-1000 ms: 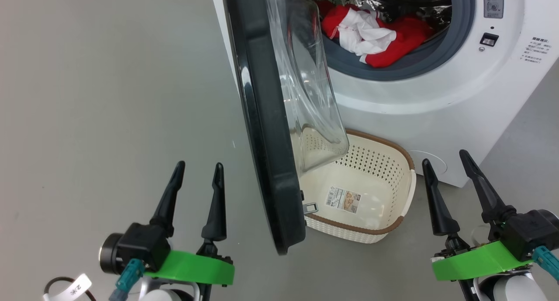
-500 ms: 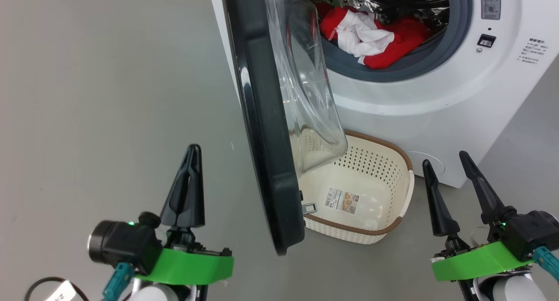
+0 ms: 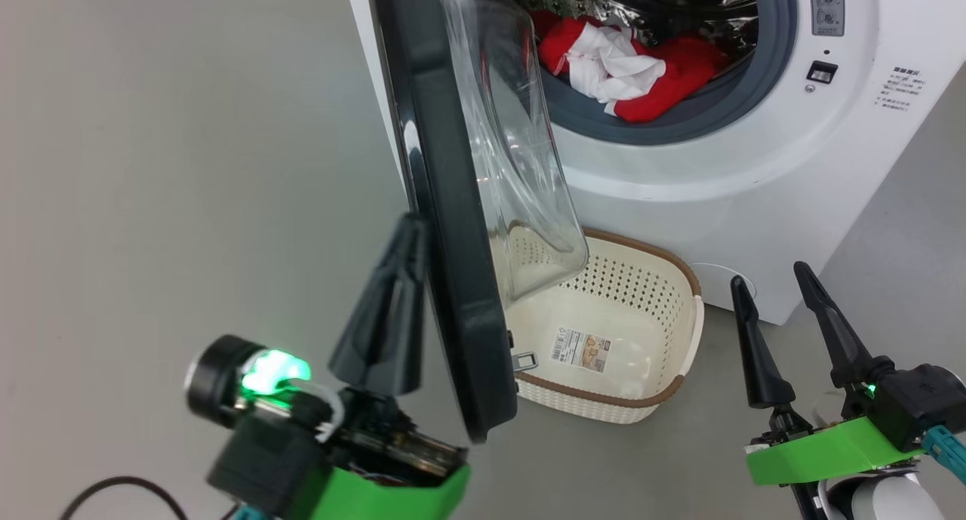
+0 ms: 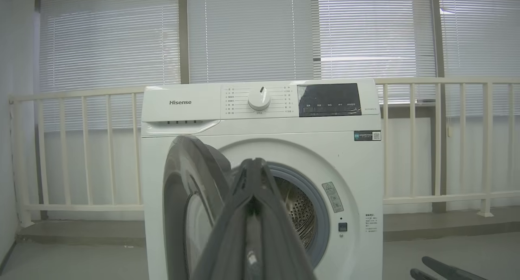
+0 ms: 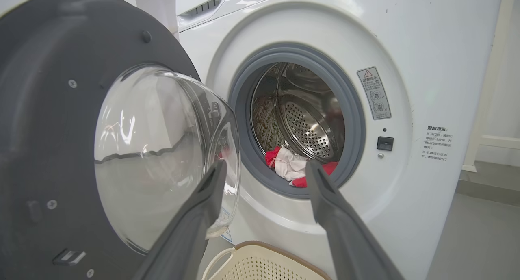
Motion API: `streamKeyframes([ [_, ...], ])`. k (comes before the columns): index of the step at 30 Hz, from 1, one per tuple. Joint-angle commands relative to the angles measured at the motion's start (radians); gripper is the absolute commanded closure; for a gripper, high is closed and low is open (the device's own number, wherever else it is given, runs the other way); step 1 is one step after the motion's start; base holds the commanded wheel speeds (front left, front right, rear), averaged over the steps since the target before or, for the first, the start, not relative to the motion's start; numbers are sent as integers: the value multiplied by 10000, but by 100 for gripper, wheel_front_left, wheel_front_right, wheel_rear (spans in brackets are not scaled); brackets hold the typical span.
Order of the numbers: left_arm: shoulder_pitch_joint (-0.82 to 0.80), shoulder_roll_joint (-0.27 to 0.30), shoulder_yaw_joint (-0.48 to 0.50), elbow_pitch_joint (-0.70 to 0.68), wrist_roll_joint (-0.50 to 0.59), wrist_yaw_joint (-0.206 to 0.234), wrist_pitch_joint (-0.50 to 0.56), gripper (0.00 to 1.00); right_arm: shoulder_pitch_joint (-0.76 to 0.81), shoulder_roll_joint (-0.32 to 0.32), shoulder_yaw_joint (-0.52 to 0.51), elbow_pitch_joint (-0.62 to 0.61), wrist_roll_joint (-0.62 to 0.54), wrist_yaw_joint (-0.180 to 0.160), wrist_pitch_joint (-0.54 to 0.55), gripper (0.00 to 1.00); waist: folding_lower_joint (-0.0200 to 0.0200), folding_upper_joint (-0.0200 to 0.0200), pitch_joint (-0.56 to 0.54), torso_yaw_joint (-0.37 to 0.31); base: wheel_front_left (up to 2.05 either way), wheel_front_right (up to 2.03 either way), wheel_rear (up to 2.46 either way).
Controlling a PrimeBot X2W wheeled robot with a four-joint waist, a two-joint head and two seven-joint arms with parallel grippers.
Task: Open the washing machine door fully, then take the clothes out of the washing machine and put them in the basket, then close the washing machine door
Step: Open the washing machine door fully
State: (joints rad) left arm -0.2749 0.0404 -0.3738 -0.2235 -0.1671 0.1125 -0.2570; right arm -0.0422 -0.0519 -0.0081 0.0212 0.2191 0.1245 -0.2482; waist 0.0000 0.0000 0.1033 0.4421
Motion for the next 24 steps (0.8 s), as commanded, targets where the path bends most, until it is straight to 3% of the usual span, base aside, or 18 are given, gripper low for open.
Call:
streamKeyframes([
  [1,-445,98,128,-293,93,-68,-47,100,-113,16,289,-221,48,62,-118,0,0,0,2,-15,0,0,0],
  [11,-761,98,-1685,407,-325,-383,678,100,-154,16,378,-273,57,62,-128,0,0,0,69,-177,0,0,0],
  [24,-1211,98,-2299,2363,-738,57,1188,100,-230,16,427,-363,49,62,-133,0,0,0,202,-451,0,0,0],
])
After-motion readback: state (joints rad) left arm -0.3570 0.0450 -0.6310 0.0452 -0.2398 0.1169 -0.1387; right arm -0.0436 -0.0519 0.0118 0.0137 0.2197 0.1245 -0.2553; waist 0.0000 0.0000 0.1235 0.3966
